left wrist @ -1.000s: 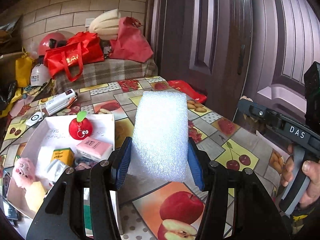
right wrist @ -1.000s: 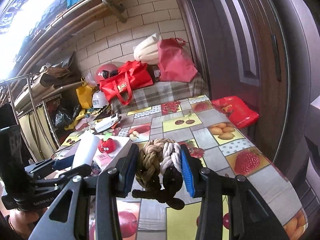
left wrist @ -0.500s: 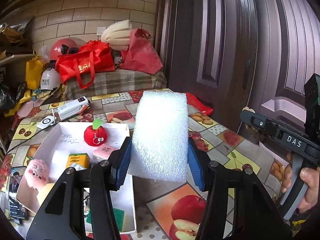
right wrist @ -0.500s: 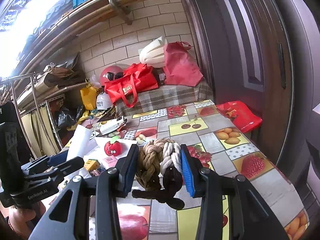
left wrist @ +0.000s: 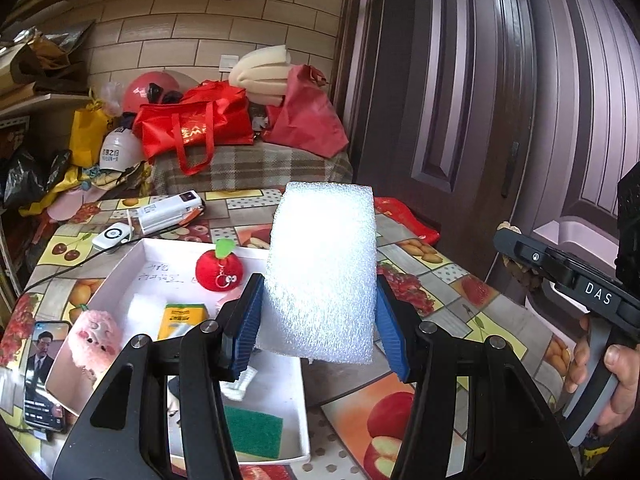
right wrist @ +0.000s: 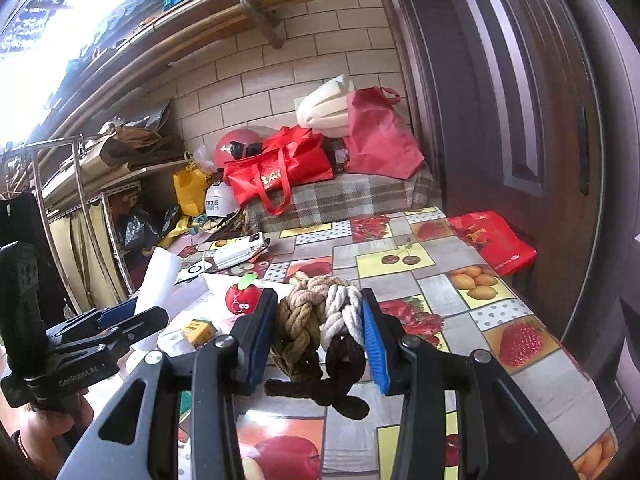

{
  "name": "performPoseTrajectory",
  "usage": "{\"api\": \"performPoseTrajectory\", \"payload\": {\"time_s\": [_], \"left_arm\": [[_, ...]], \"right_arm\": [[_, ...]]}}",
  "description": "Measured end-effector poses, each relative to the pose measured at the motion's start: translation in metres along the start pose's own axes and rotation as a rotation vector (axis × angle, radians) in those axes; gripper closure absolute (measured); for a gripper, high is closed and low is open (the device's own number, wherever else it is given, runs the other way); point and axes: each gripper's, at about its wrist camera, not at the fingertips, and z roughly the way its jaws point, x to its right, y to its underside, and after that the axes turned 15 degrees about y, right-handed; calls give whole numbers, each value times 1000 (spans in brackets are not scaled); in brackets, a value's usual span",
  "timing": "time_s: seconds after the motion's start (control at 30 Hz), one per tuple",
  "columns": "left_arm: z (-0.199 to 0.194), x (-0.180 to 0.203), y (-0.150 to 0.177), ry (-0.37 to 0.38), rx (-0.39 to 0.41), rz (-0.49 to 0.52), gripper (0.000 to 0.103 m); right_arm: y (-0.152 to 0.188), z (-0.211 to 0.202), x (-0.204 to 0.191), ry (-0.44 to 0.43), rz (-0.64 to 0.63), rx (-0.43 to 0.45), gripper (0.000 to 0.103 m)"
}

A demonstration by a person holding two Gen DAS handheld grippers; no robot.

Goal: Organize soft objects
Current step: 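Carry the foam block in the left tool while the right tool carries the rope knot over the box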

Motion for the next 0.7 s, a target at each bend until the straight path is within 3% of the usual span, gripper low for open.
{"api": "performPoseTrajectory", "payload": {"time_s": [0.7], "left_arm": [[-28, -45, 5, -59, 44, -82, 50]], "right_arm": [[-2, 14, -51, -68, -66, -15, 62]]}}
